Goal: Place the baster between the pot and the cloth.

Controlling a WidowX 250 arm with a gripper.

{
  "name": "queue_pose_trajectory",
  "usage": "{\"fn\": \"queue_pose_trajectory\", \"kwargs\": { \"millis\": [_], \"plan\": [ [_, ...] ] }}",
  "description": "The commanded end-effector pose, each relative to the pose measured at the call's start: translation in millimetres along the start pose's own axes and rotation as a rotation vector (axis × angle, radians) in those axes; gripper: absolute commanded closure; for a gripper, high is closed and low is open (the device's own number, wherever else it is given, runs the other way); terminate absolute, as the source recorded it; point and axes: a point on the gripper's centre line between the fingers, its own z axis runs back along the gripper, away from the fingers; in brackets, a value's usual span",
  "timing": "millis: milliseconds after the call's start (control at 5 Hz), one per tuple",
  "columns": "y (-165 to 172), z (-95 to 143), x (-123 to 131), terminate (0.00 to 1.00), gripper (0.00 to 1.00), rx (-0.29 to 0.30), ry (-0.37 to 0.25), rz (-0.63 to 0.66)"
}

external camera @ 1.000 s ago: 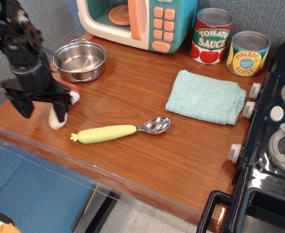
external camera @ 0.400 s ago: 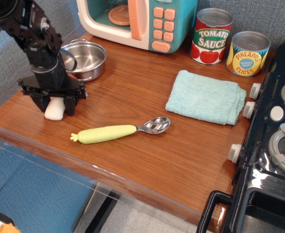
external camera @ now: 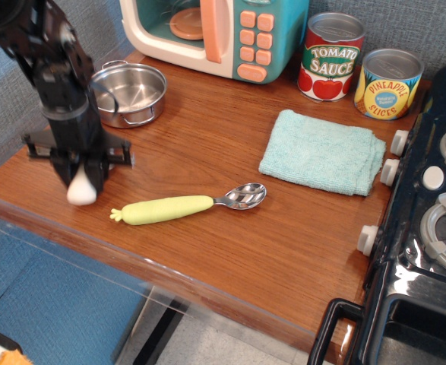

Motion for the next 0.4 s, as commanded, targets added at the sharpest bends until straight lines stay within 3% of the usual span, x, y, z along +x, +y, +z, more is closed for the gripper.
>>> {"fn": "queue_pose_trajectory", "kwargs": {
  "millis": [0, 200],
  "plan": [
    [-63.7, 87.6, 31.8, 0.0, 1.0, -0.045, -0.092, -0.117],
    [-89.2, 66.6, 65.2, 0.0, 1.0, -0.048, -0.11, -0.136]
  ]
}}
